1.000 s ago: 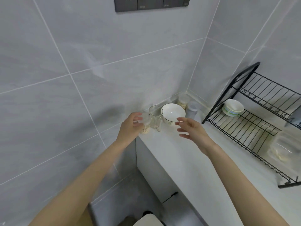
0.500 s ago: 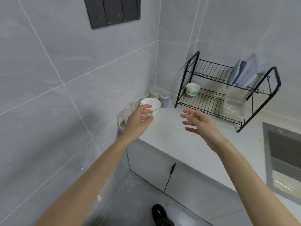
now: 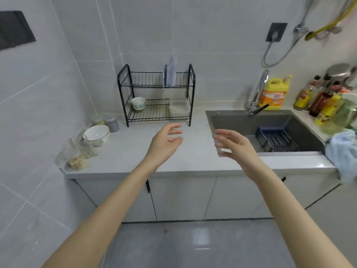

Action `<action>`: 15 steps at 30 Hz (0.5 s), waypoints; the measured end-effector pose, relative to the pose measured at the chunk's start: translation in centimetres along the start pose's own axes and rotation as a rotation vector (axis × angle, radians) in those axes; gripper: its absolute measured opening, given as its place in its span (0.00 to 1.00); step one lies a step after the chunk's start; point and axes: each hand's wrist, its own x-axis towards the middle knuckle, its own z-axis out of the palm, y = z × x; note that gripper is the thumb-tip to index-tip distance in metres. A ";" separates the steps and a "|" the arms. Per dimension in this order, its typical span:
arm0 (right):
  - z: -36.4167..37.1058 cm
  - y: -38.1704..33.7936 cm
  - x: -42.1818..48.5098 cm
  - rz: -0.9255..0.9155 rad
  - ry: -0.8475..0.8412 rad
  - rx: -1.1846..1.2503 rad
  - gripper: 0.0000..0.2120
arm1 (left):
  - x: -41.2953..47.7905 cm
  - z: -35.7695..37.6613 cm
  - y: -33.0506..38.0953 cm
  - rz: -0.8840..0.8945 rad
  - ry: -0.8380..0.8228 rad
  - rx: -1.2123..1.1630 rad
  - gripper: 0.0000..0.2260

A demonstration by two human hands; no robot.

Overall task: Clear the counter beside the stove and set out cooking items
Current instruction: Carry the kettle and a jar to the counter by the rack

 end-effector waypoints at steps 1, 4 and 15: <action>-2.0 0.4 -1.2 -0.003 0.034 0.004 0.11 | -0.2 2.0 0.7 0.014 -0.033 -0.002 0.14; -9.1 1.5 -5.8 0.003 0.147 0.002 0.11 | -1.4 9.2 3.4 0.061 -0.159 -0.002 0.15; -33.8 5.9 -27.2 0.077 0.580 -0.055 0.10 | -12.7 37.9 13.5 0.227 -0.558 -0.049 0.16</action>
